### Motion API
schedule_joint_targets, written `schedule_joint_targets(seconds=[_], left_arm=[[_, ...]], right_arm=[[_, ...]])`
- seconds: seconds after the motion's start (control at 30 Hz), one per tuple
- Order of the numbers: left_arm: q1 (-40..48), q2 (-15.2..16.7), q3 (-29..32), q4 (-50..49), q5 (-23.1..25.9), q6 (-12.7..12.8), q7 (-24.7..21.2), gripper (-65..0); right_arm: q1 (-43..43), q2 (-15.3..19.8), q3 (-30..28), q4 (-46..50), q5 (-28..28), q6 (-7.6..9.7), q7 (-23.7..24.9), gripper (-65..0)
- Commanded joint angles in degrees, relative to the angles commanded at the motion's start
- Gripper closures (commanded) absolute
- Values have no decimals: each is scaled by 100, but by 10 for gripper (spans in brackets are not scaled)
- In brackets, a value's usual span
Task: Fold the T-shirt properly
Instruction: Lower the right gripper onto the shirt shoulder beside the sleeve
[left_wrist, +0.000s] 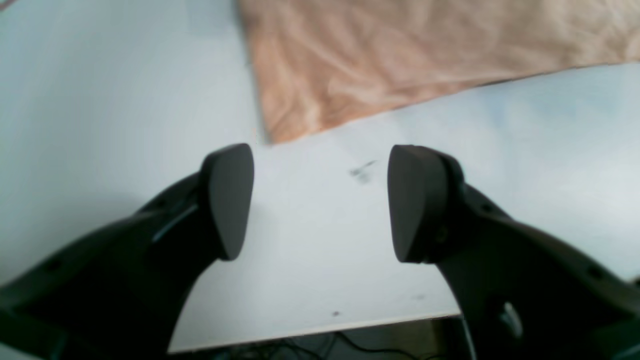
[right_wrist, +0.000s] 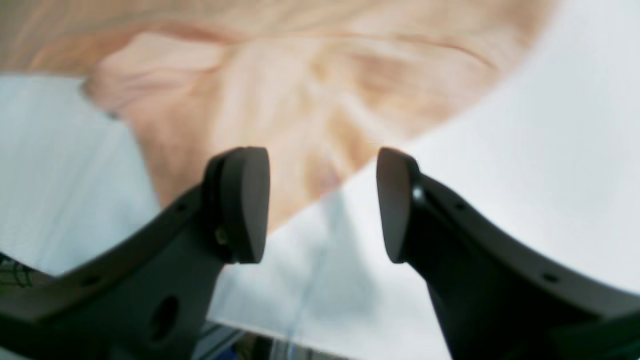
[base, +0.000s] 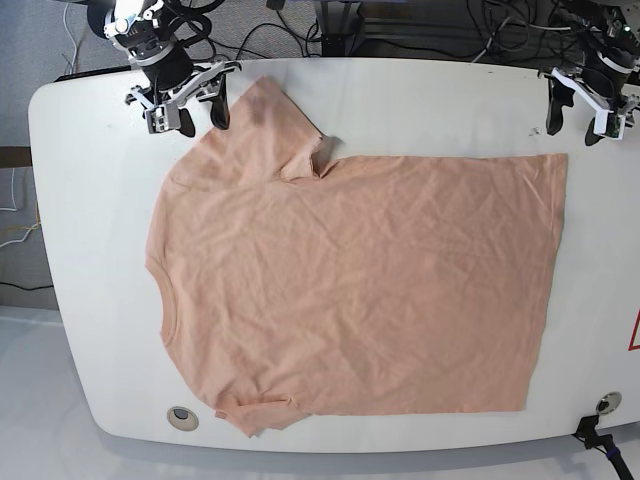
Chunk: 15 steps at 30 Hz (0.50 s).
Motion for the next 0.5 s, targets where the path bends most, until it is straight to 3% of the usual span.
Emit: schedule_joint_targets(seconds=[0.27,0.5], left_arm=[[-35,-9,9,-97,0,0,0,-389],[-35,-105,0,-97,18,0,0,-389]], right_arm=[[35,-132,273,-9,1503,-62,-1292,-332],[-53,-352,273,-26,1679,-62,-1855,-332]])
